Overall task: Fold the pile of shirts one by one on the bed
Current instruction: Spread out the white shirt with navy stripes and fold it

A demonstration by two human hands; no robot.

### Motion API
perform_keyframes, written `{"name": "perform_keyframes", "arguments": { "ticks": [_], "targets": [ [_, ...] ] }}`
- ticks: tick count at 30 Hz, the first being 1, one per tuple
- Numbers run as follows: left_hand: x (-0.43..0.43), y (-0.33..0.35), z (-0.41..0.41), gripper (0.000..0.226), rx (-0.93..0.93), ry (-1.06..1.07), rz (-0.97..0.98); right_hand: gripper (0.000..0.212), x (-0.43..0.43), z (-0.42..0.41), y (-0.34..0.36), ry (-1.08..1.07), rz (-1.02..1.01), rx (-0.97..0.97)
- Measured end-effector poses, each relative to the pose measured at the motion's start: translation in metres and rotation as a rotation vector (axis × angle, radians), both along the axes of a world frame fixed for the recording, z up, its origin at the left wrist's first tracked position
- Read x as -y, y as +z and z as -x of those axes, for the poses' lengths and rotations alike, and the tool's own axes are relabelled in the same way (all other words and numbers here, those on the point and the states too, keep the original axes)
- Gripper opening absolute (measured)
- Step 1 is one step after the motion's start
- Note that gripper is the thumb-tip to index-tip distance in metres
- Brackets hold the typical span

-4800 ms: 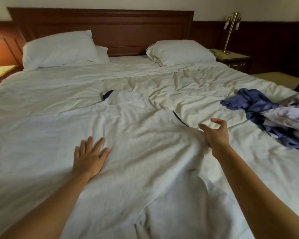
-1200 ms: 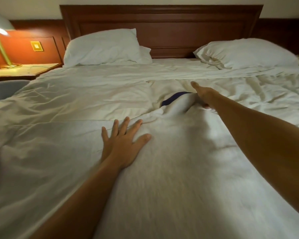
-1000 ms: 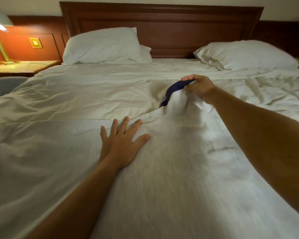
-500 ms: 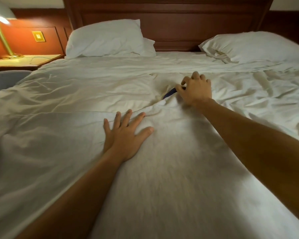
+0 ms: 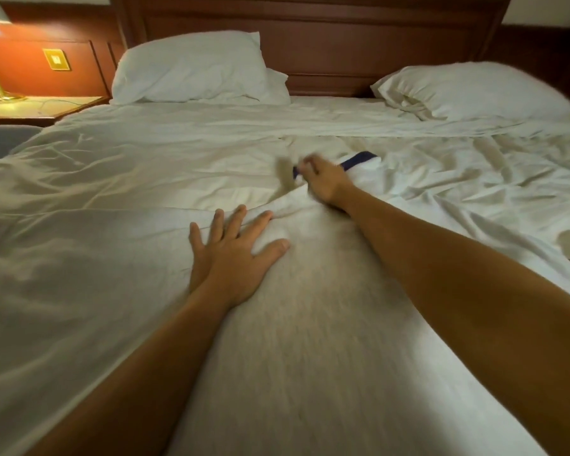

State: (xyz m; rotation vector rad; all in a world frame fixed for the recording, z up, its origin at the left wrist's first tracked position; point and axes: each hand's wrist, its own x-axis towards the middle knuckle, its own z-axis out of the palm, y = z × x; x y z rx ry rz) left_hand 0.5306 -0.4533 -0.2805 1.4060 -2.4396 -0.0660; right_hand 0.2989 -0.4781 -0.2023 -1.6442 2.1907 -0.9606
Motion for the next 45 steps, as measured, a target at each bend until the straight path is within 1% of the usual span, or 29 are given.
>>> {"name": "perform_keyframes", "arguments": {
  "ticks": [1,2,4,5,6,8,10,13,16,18,21,24,26,27,30,31,32,33,34,35,36,37,39,41,45],
  "targets": [
    [-0.001,0.000,0.000,0.081,0.000,0.001,0.006,0.046,-0.004,0.001,-0.005,0.071,-0.163,-0.131],
    [-0.001,-0.001,-0.001,0.081,-0.003,0.001,0.012,0.049,-0.007,0.002,-0.008,0.089,-0.219,-0.258],
    [-0.003,-0.002,-0.001,0.079,-0.023,-0.006,0.016,0.053,-0.018,0.001,-0.004,-0.024,-0.094,-0.401],
    [-0.003,-0.001,-0.002,0.078,-0.033,-0.008,0.012,0.055,-0.030,-0.001,-0.001,-0.094,-0.044,-0.424],
    [-0.004,0.000,-0.003,0.076,-0.034,-0.010,0.001,0.057,-0.046,-0.003,0.001,-0.124,-0.054,-0.411],
    [-0.010,0.007,-0.006,0.074,-0.006,-0.012,-0.026,0.064,-0.092,-0.010,-0.008,-0.080,-0.205,-0.427],
    [-0.028,0.017,-0.015,0.071,0.022,-0.031,-0.067,0.065,-0.149,-0.019,-0.025,-0.025,-0.350,-0.461],
    [-0.068,0.031,-0.052,0.069,0.089,-0.056,-0.113,0.067,-0.226,-0.026,-0.033,-0.050,-0.429,-0.462],
    [-0.117,0.040,-0.120,0.071,0.162,-0.042,-0.172,0.076,-0.301,-0.034,-0.033,-0.132,-0.474,-0.482],
    [-0.151,0.043,-0.173,0.072,0.177,0.010,-0.185,0.076,-0.348,-0.044,-0.034,-0.176,-0.454,-0.461],
    [-0.204,0.045,-0.249,0.073,0.214,0.117,-0.191,0.068,-0.413,-0.066,-0.034,-0.203,-0.474,-0.446],
    [-0.245,0.049,-0.314,0.074,0.155,0.242,-0.291,0.062,-0.464,-0.087,-0.026,-0.192,-0.523,-0.388],
    [-0.264,0.053,-0.345,0.077,0.158,0.311,-0.342,0.061,-0.493,-0.099,-0.019,-0.178,-0.561,-0.381],
    [-0.272,0.056,-0.357,0.076,0.179,0.342,-0.355,0.061,-0.506,-0.104,-0.015,-0.156,-0.594,-0.411],
    [-0.296,0.068,-0.375,0.074,0.216,0.427,-0.404,0.078,-0.542,-0.125,0.002,-0.084,-0.692,-0.463],
    [-0.305,0.073,-0.376,0.074,0.250,0.429,-0.398,0.073,-0.552,-0.132,0.005,-0.076,-0.692,-0.471],
    [-0.314,0.078,-0.375,0.073,0.279,0.392,-0.375,0.063,-0.561,-0.140,0.009,-0.051,-0.681,-0.466],
    [-0.324,0.082,-0.372,0.070,0.288,0.296,-0.353,0.058,-0.570,-0.146,0.014,-0.012,-0.680,-0.420],
    [-0.335,0.084,-0.368,0.069,0.230,0.160,-0.365,0.061,-0.581,-0.151,0.019,0.021,-0.662,-0.319],
    [-0.348,0.086,-0.365,0.069,0.141,0.012,-0.408,0.069,-0.591,-0.155,0.023,0.062,-0.628,-0.207],
    [-0.360,0.089,-0.363,0.068,0.066,-0.113,-0.468,0.077,-0.601,-0.157,0.026,0.102,-0.591,-0.127],
    [-0.372,0.091,-0.363,0.066,0.038,-0.211,-0.511,0.083,-0.610,-0.160,0.028,0.148,-0.568,-0.100],
    [-0.386,0.094,-0.368,0.069,0.092,-0.315,-0.519,0.096,-0.629,-0.165,0.031,0.217,-0.607,-0.208],
    [-0.392,0.098,-0.378,0.070,0.105,-0.345,-0.458,0.106,-0.645,-0.165,0.030,0.285,-0.640,-0.369],
    [-0.393,0.097,-0.393,0.056,-0.083,-0.315,-0.374,0.097,-0.667,-0.159,0.032,0.336,-0.537,-0.476]
  ]
}}
